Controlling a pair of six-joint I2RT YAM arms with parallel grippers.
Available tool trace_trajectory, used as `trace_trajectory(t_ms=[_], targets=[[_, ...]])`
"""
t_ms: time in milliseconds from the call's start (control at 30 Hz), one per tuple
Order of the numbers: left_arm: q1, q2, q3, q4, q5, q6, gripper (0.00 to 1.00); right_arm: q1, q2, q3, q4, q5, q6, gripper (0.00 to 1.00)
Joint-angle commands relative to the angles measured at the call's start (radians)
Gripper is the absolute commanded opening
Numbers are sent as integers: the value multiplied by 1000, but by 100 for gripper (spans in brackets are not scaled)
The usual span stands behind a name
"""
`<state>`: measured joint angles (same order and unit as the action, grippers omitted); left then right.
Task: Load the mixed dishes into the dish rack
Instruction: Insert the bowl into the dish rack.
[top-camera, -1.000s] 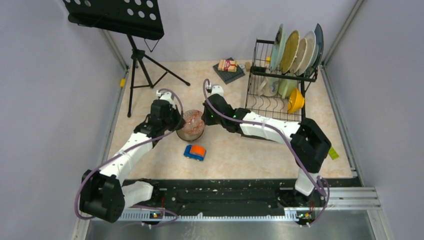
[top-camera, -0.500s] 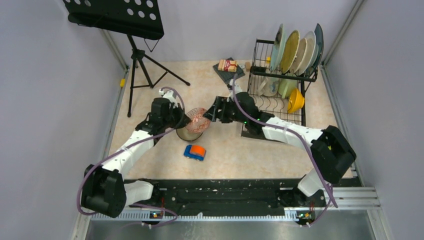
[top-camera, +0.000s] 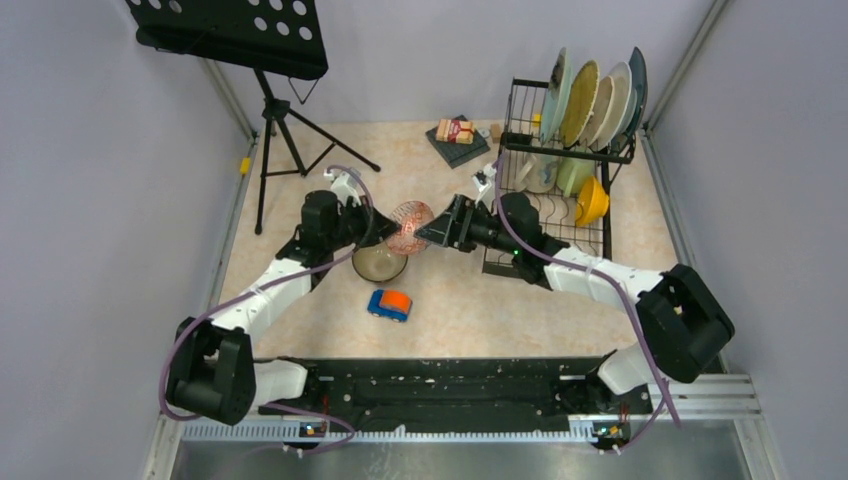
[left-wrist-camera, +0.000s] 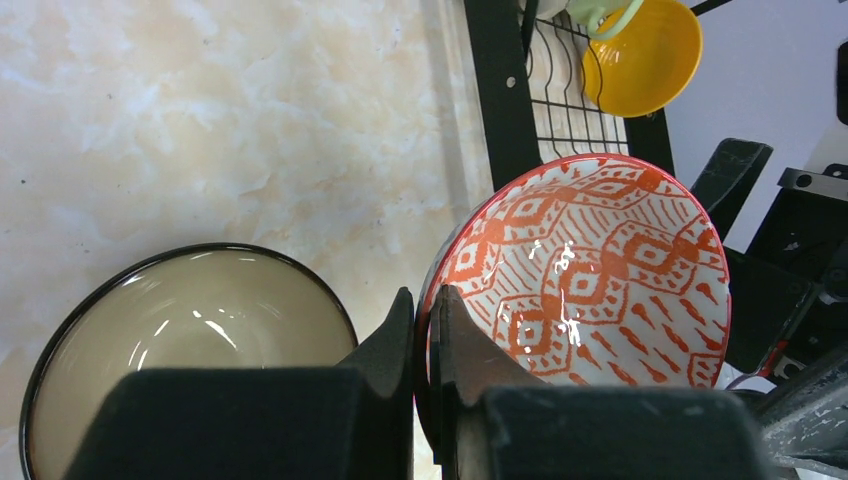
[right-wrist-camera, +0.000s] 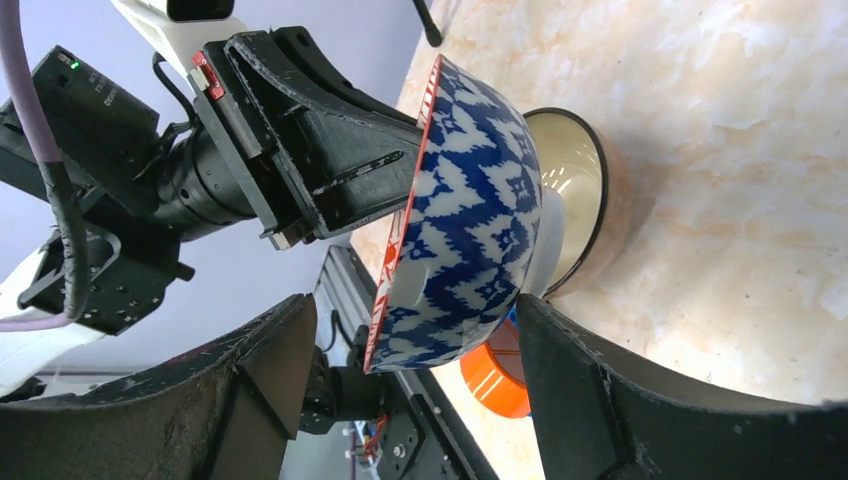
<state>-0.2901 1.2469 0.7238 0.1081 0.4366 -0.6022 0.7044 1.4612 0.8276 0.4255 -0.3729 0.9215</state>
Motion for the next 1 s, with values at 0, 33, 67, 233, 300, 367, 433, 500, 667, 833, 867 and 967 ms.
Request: trace_trajectory(t_ms=[0,33,67,233,300,367,433,500,667,833,867,967], targets=[[-3,-42,-8,135,68,-30,0,3,-45,-5,92,-22,57,74],[-2,-50,-10,126,62,-22,0,3,-51,-7,86,-10,56,74],[-2,-59,-11,115,59,-16,0,4,-59,-9,77,1,54,74],[-3,-90,-21,99,52,1,0,4,-94,-25,26,87,53,75],[-3,-95,-24,103,59,7,0,4,-91,-20,19,91,53,75],[-3,-96,-27,109,67,10,0,4,-80,-15,15,87,56,75],[-3,-99,-36,128,76,9,0,6,-69,-16,26,79,62,75],[-3,-104,-41,141,86,6,0,6,-60,-16,30,78,69,75],[-3,-111,-45,149,91,10,0,6,-26,-19,84,31,81,75],[-3,-120,-47,160,88,12,0,6,-9,-22,85,28,95,75],[-3,-123,-49,161,87,13,0,6,-9,-22,77,35,93,76],[-3,-130,-50,160,79,20,0,6,-12,-22,73,41,86,76]])
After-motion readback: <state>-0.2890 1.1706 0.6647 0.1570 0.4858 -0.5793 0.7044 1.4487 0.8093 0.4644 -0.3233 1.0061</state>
